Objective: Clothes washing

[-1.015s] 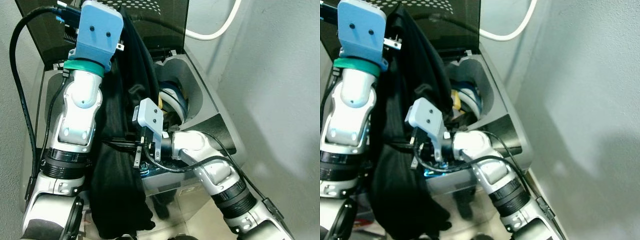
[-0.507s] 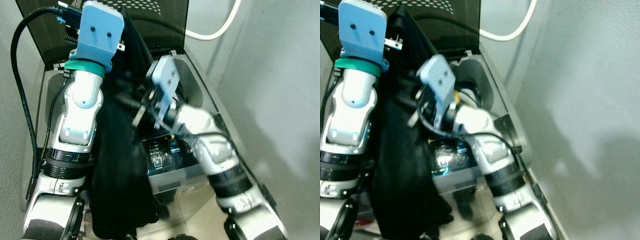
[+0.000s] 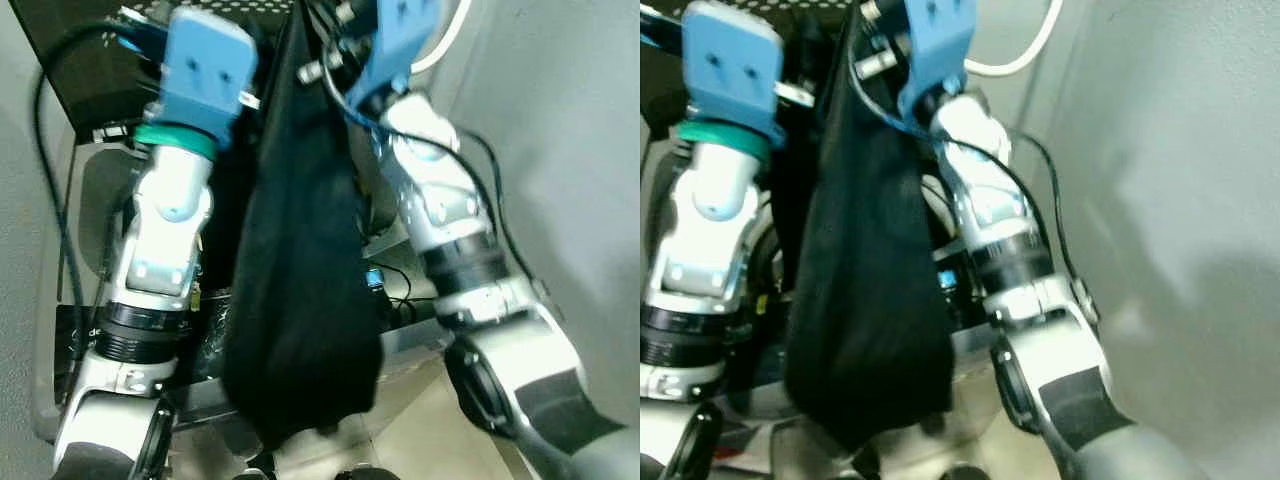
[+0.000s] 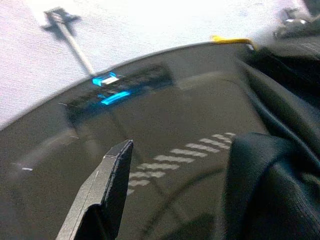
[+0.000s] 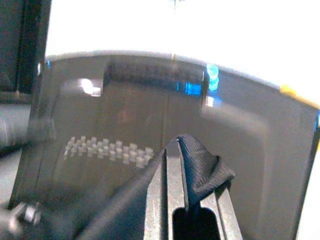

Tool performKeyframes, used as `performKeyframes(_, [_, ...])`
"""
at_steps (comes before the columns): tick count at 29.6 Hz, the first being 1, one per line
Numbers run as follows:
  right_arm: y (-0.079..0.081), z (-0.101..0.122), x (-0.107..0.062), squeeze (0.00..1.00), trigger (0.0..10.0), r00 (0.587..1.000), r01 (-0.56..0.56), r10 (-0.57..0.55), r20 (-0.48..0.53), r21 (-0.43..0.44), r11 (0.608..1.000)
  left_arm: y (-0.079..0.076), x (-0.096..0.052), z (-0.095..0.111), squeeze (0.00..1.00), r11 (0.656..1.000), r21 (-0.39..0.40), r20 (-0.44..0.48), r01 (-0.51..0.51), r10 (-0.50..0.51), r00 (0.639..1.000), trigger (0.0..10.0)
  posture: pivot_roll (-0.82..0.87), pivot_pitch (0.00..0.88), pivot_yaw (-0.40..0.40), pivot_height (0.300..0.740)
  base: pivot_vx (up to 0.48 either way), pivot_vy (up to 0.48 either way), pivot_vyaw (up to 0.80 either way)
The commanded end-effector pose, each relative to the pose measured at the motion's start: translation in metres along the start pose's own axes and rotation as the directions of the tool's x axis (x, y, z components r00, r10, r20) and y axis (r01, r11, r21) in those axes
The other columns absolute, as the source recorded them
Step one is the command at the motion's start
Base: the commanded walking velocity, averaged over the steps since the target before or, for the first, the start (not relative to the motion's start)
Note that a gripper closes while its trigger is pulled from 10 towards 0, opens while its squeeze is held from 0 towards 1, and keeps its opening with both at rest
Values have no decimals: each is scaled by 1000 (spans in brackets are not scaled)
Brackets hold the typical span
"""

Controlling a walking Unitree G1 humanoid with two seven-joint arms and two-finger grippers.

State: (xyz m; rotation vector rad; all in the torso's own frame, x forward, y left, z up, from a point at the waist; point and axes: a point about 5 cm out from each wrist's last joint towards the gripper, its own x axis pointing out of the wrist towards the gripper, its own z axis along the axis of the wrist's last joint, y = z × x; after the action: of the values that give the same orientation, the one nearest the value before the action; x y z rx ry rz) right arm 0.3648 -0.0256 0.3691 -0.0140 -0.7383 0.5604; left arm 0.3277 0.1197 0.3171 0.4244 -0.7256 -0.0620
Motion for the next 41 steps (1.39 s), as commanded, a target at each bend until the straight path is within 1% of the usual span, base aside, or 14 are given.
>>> performKeyframes(1, [7, 16, 15, 0, 10000, 996, 17, -23, 81, 66, 998, -18, -11, 4, 0, 993, -50, 17, 108, -107, 994, 10000, -58, 0, 40, 740, 0, 0, 0])
performKeyframes(5, [18, 10, 19, 0, 10000, 998, -26, 21, 56, 92, 995, -18, -15, 7, 0, 995, -29, 33, 94, -93, 995, 10000, -47, 0, 28, 740, 0, 0, 0])
performKeyframes(8, [47, -13, 11, 0, 10000, 981, -187, 191, -15, 142, 972, -9, -15, 6, 0, 1000, 10, 33, 14, -15, 999, 10000, -46, 0, 21, 740, 0, 0, 0])
performKeyframes(9, [47, -13, 11, 0, 10000, 981, -187, 191, -15, 142, 972, -9, -15, 6, 0, 1000, 10, 33, 14, -15, 999, 10000, -46, 0, 21, 740, 0, 0, 0])
performKeyframes(10, [63, -24, 4, 0, 10000, 957, -274, 285, -43, 169, 947, -4, -15, 3, 267, 999, 25, 18, -24, 24, 1000, 10000, -48, 0, 19, 740, 0, 0, 0])
performKeyframes(11, [63, -24, 4, 0, 10000, 957, -274, 285, -43, 169, 947, -4, -15, 3, 267, 999, 25, 18, -24, 24, 1000, 10000, -48, 0, 19, 740, 0, 0, 0])
performKeyframes(12, [80, -33, -5, 0, 10000, 920, -371, 387, -60, 187, 910, 0, -16, 0, 1000, 998, 28, -1, -55, 55, 998, 10000, -51, 0, 18, 740, 0, 0, 0])
performKeyframes(13, [93, -41, -12, 0, 10000, 880, -441, 468, -81, 224, 869, 2, -18, -2, 1000, 997, 36, -16, -74, 75, 997, 10000, -51, 0, 18, 740, 0, 0, 0])
performKeyframes(16, [106, -52, -21, 0, 10000, 848, -483, 519, -109, 244, 841, 3, -24, -7, 1000, 996, 43, -54, -80, 82, 995, 10000, -48, 0, 19, 740, 0, 0, 0])
performKeyframes(22, [116, -68, -29, 0, 10000, 807, -525, 563, -180, 219, 822, 1, -39, -16, 1000, 995, 63, -139, -77, 86, 987, 10000, -36, 0, 17, 740, 0, 0, 0])
performKeyframes(26, [114, -73, -31, 0, 10000, 809, -515, 553, -202, 210, 831, 6, -50, -24, 1000, 994, 53, -202, -94, 103, 974, 10000, -31, 1, 18, 740, 0, 0, 0])
performKeyframes(33, [109, -74, -32, 0, 10000, 817, -501, 538, -208, 206, 840, 5, -57, -26, 1000, 996, 56, -229, -62, 74, 971, 10000, -29, 1, 21, 740, 0, 0, 0])
performKeyframes(34, [99, -77, -35, 0, 10000, 829, -477, 513, -223, 197, 856, 8, -67, -26, 0, 995, 77, -236, -55, 72, 969, 10000, -9, 7, 26, 740, 0, 0, 0])
performKeyframes(41, [84, -80, -35, 0, 10000, 862, -414, 441, -250, 153, 897, 13, -92, -25, 0, 990, 122, -299, -74, 108, 948, 10000, 0, 9, 24, 740, 0, 0, 0])
